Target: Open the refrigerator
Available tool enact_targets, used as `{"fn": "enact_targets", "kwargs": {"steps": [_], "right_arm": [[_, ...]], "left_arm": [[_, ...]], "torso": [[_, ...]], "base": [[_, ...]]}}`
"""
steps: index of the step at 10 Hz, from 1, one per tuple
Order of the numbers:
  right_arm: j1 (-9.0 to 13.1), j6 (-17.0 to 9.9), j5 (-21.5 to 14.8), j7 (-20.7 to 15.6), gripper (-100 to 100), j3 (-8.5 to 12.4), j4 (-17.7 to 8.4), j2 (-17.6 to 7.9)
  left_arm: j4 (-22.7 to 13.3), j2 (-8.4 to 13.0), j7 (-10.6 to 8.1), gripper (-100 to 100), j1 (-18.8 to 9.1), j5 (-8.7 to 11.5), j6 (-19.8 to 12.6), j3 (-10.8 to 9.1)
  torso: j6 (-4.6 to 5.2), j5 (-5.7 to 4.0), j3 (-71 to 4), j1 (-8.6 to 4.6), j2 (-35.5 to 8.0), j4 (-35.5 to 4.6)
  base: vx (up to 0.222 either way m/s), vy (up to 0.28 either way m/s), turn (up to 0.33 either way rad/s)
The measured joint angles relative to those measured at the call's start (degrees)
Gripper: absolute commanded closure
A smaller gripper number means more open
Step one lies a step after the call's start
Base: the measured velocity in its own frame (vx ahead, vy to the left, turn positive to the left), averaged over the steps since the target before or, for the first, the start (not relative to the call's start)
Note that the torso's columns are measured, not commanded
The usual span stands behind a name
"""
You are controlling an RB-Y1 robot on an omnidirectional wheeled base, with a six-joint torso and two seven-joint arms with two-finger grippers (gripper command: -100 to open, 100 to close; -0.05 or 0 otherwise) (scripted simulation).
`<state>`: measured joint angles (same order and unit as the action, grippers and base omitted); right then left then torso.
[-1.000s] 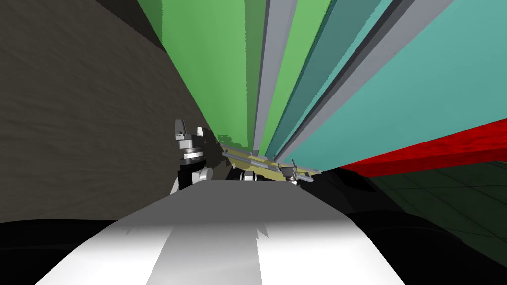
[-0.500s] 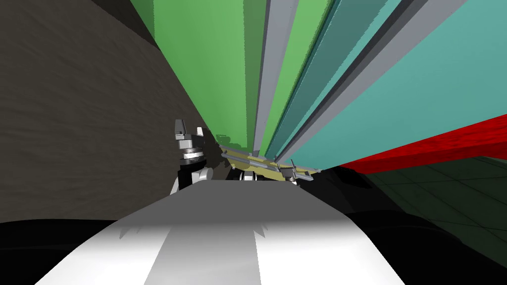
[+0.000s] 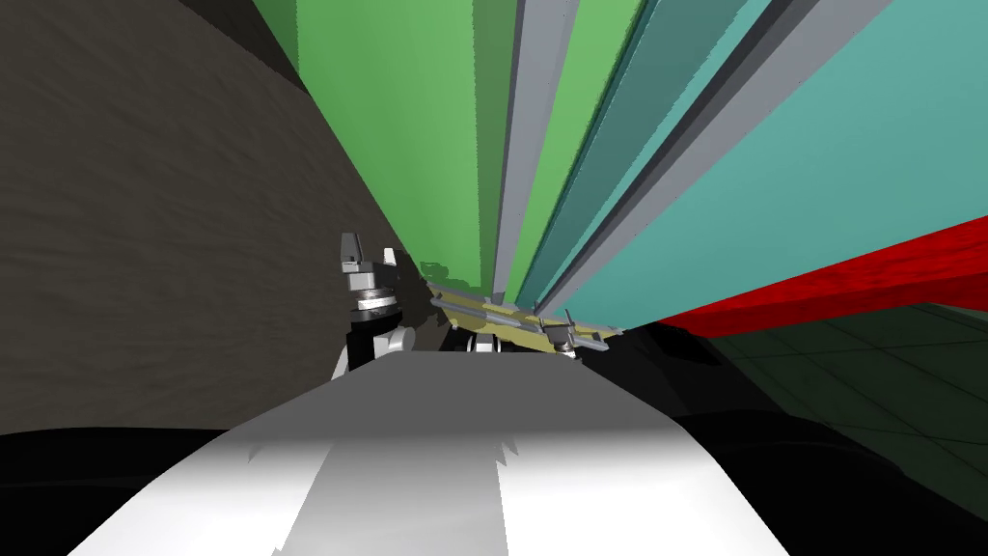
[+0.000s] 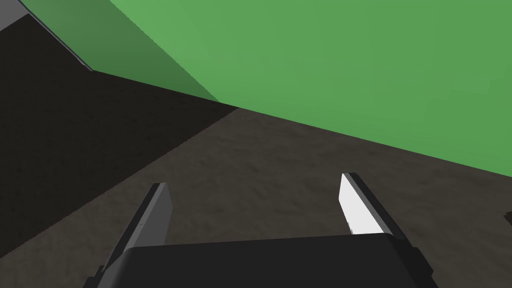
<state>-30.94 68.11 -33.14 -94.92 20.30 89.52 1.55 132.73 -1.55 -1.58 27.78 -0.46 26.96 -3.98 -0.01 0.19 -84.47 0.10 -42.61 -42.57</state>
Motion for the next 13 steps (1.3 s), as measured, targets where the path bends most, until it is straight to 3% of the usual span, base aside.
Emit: {"fn": "enact_targets", "kwargs": {"steps": [5,8,9,10,13], "right_arm": [[6.5,-7.1,5.1,-7.1,-100,-7.6,-3.5,-1.1],[11.6,-11.3,8.9,-12.0,-100,-12.5,-6.8,-2.1],[12.5,-13.1,9.7,-13.2,-100,-13.9,-6.4,-2.4],[13.3,-13.1,10.2,-14.1,-100,-14.3,-7.4,-2.3],[18.4,-15.7,14.2,-18.8,-100,-18.4,-11.3,-3.3]], "left_arm": [[0.0,0.0,0.0,0,0.0,0.0,0.0,0.0],[0.0,0.0,0.0,0,0.0,0.0,0.0,0.0],[0.0,0.0,0.0,0,0.0,0.0,0.0,0.0],[0.0,0.0,0.0,0,0.0,0.0,0.0,0.0],[0.0,0.0,0.0,0,0.0,0.0,0.0,0.0]], "torso": [[0.15,0.03,0.0,-0.08,0.1,-0.1],[0.11,0.01,-0.1,-0.19,0.2,-0.1],[0.12,0.08,-0.1,-0.12,0.2,-0.3],[0.1,0.08,-0.2,-0.03,0.3,-0.2],[0.0,-0.06,-0.1,-0.14,0.2,-0.1]], "base": [[-0.08,-0.065,-0.064],[-0.086,-0.057,-0.04],[-0.024,-0.024,-0.004],[-0.041,-0.045,-0.097],[-0.068,-0.064,-0.047]]}}
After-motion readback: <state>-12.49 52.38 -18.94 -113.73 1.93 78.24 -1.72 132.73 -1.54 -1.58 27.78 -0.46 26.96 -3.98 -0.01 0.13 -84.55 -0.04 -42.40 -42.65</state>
